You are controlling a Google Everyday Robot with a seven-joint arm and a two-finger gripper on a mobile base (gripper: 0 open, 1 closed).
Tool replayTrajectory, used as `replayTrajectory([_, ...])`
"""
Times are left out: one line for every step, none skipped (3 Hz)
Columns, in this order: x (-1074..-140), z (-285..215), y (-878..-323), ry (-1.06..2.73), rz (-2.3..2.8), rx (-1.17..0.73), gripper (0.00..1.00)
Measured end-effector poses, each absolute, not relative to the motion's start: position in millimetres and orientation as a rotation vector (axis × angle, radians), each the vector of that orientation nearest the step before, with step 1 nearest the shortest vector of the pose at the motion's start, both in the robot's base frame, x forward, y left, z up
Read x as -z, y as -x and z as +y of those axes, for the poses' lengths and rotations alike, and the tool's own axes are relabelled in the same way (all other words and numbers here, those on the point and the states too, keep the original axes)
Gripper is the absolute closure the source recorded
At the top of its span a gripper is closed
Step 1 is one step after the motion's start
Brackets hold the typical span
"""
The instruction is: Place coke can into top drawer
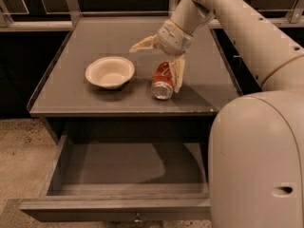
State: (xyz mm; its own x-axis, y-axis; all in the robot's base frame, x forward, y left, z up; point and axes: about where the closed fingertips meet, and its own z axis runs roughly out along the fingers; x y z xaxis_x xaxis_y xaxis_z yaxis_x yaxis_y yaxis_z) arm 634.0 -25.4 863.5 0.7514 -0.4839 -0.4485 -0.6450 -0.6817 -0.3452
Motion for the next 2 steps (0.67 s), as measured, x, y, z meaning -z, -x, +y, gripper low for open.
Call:
replayTrajectory([-861.8, -19.9, -641.7, 2.441, 0.857, -0.419, 0.00])
replayTrajectory([-861.1, -18.0, -643.9, 2.435, 0.858, -0.412, 0.01])
